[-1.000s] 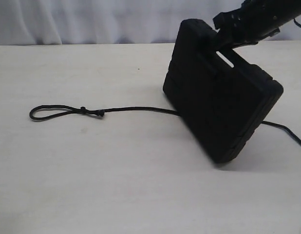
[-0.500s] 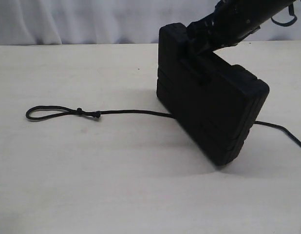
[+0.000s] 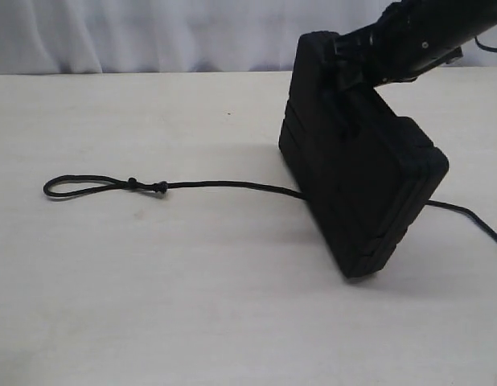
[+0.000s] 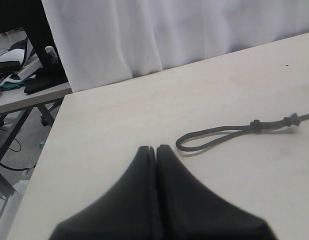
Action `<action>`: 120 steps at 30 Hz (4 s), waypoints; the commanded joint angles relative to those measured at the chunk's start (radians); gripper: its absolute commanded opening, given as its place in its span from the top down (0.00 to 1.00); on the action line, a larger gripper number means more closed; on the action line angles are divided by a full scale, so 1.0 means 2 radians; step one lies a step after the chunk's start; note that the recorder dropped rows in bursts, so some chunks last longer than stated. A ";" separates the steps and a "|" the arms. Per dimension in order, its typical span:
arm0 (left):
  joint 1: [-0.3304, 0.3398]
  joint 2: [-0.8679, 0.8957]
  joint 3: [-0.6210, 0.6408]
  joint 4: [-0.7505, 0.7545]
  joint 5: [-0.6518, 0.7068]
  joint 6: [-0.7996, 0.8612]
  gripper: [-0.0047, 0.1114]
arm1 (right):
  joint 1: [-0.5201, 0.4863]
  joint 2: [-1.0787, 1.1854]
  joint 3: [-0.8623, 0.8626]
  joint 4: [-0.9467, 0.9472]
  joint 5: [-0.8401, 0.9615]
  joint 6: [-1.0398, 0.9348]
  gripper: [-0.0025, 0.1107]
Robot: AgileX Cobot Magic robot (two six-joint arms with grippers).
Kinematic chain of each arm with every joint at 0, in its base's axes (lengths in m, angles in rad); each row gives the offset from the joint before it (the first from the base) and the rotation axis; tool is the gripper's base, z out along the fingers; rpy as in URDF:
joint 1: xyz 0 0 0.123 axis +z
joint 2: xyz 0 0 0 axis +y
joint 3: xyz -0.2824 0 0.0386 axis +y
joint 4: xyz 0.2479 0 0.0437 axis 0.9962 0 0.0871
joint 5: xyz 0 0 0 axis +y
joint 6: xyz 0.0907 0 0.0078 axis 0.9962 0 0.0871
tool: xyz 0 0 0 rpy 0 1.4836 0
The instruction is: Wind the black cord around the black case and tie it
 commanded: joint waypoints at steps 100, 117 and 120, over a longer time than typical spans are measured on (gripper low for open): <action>0.000 0.168 -0.213 -0.066 -0.161 -0.224 0.96 | 0.022 -0.087 0.118 -0.105 -0.141 0.071 0.94; 0.001 0.802 -0.565 -0.055 0.141 -0.055 0.96 | 0.022 -0.087 0.118 -0.104 -0.140 0.071 0.94; 0.001 0.868 -0.617 -0.056 0.223 -0.029 0.96 | 0.022 -0.087 0.118 -0.104 -0.140 0.071 0.94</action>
